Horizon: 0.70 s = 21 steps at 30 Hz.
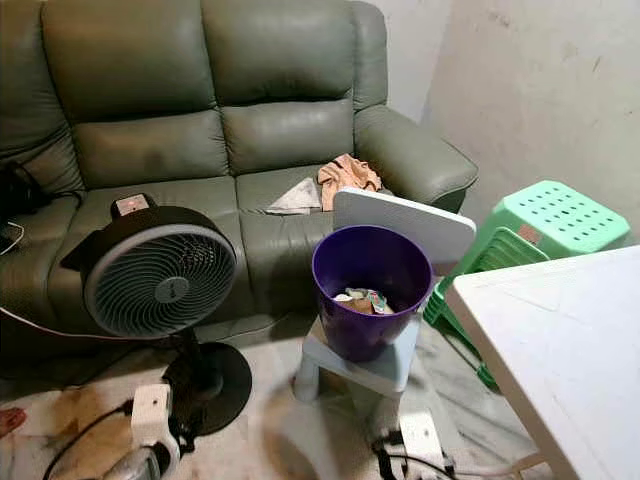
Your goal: Picking trash to rubbish bin
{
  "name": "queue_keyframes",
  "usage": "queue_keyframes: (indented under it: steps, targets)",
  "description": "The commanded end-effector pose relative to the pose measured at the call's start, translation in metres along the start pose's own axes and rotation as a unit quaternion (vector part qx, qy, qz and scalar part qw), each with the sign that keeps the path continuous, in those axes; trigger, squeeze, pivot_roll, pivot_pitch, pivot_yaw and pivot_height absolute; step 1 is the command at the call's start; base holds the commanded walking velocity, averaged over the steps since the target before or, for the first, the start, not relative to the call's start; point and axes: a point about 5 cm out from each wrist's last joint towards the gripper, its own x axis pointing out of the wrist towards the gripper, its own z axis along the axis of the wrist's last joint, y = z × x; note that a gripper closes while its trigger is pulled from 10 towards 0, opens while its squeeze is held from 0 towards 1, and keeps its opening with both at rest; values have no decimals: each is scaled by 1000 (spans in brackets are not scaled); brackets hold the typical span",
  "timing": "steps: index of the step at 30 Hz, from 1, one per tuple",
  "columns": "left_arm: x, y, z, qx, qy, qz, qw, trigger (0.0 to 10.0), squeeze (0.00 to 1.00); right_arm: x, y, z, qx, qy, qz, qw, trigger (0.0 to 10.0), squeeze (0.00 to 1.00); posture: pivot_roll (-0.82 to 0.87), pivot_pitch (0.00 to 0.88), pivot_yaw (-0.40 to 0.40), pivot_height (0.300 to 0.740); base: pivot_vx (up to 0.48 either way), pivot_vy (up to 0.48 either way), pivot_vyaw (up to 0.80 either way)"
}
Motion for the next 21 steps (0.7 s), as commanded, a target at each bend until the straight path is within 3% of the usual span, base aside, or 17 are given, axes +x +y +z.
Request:
queue_keyframes:
  steps: [1, 5, 21]
  targets:
    - [0, -3, -4, 8, 9, -2, 1000, 10000, 0, 0, -3, -2, 8, 8, -9, 1000, 10000, 0, 40, 0, -1, 715, 0, 0, 0]
    - [-3, -4, -12, 23, 20, -6, 1000, 10000, 0, -3, 0, -12, 11, 24, -10, 1000, 10000, 0, 34, 0, 8, 715, 0, 0, -273]
    - [-2, 1, -8, 49, 22, -10, 999, 10000, 0, 0, 11, -8, 3, 26, 3, 1000, 10000, 0, 32, 0, 20, 715, 0, 0, -768]
